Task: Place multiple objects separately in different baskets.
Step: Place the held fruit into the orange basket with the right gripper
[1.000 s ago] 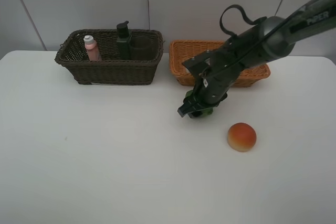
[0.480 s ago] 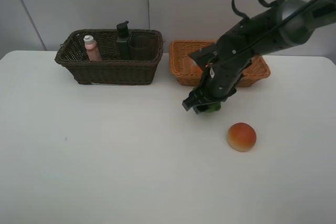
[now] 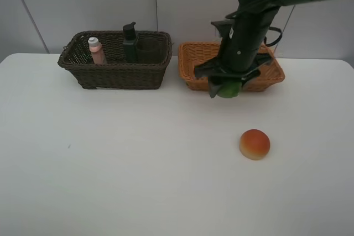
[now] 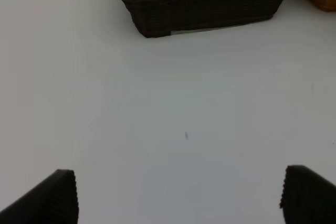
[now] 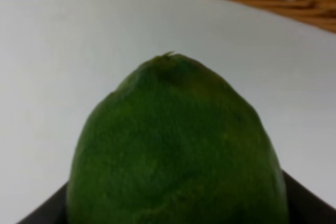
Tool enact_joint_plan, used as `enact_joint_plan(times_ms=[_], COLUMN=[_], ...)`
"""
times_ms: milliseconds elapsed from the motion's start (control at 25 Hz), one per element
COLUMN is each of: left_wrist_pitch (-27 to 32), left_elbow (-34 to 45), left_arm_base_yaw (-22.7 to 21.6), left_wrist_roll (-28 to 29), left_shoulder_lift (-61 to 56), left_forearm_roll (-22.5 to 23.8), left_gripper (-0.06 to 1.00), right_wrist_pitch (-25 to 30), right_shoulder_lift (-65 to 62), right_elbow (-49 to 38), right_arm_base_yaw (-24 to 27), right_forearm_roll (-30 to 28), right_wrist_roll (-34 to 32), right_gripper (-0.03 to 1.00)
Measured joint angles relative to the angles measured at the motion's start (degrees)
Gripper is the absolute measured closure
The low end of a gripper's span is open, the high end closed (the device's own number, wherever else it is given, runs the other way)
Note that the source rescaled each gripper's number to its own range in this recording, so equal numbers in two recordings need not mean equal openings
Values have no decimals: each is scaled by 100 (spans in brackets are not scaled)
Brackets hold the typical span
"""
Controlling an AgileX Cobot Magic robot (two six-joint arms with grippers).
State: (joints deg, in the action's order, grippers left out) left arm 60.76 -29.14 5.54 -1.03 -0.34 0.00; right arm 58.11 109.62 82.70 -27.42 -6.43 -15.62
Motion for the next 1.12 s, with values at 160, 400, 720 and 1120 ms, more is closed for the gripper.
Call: enact_joint_plan(times_ms=[160,400,720,1120], left_wrist_pitch=[0,0,0,0], left_elbow=[0,0,0,0], left_arm_base_yaw=[0,0,0,0], left_wrist_roll=[0,0,0,0], left_shoulder_lift=[0,0,0,0], left_forearm_roll=[0,0,0,0], left_gripper=[-6,-6,-6,-6], right_wrist_pitch=[229,-136,-1510,-2834], right_shoulder_lift=[0,0,462,1232], right_elbow=[507,771,778,778], right_arm_base_yaw=[466,1188,1612,1612], right_forearm_roll=[0,-92,-202,-746], right_wrist_roll=[-115,-135,-135,-135], right_gripper=[93,93,93,93])
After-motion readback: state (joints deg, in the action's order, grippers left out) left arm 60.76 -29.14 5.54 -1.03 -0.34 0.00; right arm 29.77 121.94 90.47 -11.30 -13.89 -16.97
